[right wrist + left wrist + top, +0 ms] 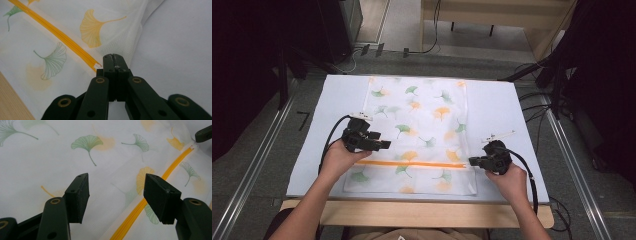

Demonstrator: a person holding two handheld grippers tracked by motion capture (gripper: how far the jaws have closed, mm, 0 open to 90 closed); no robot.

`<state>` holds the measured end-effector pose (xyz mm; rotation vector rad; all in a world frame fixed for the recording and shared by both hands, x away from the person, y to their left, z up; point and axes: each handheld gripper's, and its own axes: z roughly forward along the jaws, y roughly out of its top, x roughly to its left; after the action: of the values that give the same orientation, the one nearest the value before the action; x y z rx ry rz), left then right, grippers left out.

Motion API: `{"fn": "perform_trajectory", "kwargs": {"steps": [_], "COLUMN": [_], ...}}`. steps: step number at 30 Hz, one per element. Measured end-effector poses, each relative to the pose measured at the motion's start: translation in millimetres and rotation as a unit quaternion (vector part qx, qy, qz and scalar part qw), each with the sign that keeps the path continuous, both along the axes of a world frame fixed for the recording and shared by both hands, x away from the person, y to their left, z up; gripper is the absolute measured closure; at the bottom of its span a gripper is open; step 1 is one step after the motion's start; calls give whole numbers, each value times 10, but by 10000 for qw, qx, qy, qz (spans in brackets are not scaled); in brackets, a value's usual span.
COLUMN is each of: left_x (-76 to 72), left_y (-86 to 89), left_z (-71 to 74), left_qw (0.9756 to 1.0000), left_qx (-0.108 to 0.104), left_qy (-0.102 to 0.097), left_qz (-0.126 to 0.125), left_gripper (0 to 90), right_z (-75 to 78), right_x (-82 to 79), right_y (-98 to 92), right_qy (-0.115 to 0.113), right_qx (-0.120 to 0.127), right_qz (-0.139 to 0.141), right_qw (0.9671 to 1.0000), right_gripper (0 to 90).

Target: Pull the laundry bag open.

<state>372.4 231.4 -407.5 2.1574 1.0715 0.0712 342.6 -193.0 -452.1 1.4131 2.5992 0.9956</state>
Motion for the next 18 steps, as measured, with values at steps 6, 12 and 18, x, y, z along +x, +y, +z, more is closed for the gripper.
{"fn": "perform_trajectory", "kwargs": {"steps": [6, 12, 18], "left_x": [19, 36, 47], "left_y": [-72, -135, -183], "left_z": [-9, -18, -24], "left_qw": [10000, 9998, 9997], "left_qx": [13, 27, -4], "left_qy": [-2, 13, 43], "left_qz": [-93, -189, -253], "left_gripper": [379, 379, 386], "right_z": [-50, -74, -79], "right_x": [-14, -33, -55], "right_y": [33, 65, 67], "right_qy": [78, 124, 131], "right_qx": [1, -20, 45], "right_qz": [49, 140, 148], "right_qw": [10000, 9998, 9998], "right_gripper": [900, 900, 900]}}
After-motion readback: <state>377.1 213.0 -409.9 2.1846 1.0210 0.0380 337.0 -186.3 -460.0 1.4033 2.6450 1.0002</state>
